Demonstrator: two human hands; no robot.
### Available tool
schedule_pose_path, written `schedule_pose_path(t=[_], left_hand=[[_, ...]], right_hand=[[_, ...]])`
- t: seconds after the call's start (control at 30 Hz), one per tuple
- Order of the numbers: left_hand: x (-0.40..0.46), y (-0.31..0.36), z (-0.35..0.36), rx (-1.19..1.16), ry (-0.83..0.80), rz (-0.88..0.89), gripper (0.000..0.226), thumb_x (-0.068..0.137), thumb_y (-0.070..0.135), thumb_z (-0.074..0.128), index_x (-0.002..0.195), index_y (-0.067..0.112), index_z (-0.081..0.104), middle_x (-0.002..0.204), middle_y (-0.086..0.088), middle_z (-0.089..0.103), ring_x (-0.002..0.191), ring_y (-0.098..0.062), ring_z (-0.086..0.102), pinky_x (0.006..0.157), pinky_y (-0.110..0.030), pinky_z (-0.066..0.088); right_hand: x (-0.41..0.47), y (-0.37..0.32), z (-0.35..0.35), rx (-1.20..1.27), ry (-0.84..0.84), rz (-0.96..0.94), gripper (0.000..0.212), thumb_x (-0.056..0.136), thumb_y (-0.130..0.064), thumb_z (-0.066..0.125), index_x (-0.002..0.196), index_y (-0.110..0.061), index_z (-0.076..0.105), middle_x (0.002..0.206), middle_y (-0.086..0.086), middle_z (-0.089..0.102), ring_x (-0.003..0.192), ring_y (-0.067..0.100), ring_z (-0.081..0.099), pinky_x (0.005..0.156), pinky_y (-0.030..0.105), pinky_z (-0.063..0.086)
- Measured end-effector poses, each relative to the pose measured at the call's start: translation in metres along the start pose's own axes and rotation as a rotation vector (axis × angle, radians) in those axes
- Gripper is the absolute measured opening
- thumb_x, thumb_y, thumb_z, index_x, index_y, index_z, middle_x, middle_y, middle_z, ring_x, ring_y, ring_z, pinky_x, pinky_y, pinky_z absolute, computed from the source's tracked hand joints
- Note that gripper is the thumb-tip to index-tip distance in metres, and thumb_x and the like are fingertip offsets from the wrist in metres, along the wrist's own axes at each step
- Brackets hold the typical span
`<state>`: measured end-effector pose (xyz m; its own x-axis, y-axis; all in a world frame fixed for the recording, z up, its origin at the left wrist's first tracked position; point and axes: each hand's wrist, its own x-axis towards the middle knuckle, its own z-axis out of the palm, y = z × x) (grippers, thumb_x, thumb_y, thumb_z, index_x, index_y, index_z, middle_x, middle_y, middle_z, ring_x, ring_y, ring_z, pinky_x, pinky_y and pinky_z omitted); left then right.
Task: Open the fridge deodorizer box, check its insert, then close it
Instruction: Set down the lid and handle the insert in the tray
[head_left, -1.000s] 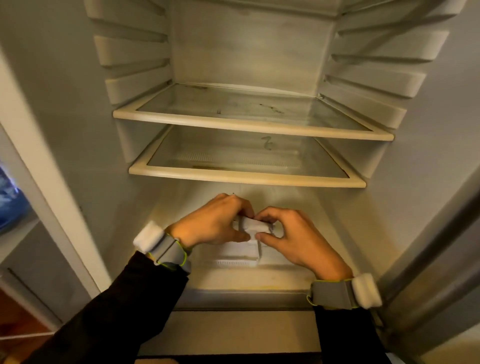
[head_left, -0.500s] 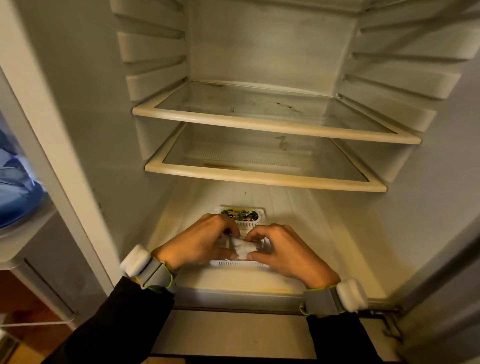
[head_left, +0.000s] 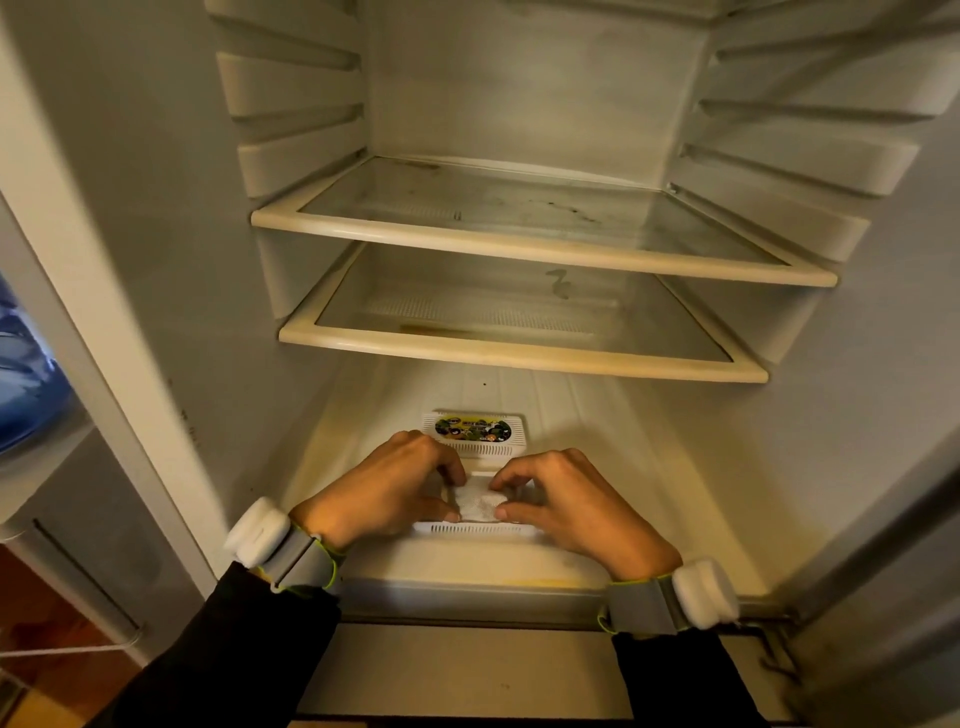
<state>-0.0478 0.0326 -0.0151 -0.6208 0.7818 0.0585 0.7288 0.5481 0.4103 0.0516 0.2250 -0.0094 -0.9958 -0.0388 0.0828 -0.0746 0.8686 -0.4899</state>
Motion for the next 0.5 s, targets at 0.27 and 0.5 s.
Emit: schedule_pose_path(t=[0.27,0.5], left_hand=[[0.0,-0.002,0.0052,0.067,0.082,0.053,0.034,0.072,0.036,0.081,0.102,0.029,0.067,0.101,0.009,0.068,0.096,-0.011,0.053,0.074,-0.017,0.033],[-0.002,0.0019,-0.0026,0.023,0.057,0.028,0.029,0.072,0.034,0.081,0.098,0.027,0.07,0.097,0.011,0.073,0.094,-0.009,0.059,0.08,-0.023,0.046]], right_hand=[[0.0008,-0.0011,0.0037,-0.016,0.025,0.037,0.036,0.076,-0.029,0.08,0.11,-0.019,0.072,0.1,0.001,0.075,0.085,0.007,0.059,0.073,0.015,0.04],[0.0011,-0.0043,-0.0008,-0.028,0.013,0.024,0.036,0.074,-0.026,0.081,0.108,-0.018,0.072,0.1,0.002,0.075,0.088,0.011,0.066,0.075,0.018,0.049]])
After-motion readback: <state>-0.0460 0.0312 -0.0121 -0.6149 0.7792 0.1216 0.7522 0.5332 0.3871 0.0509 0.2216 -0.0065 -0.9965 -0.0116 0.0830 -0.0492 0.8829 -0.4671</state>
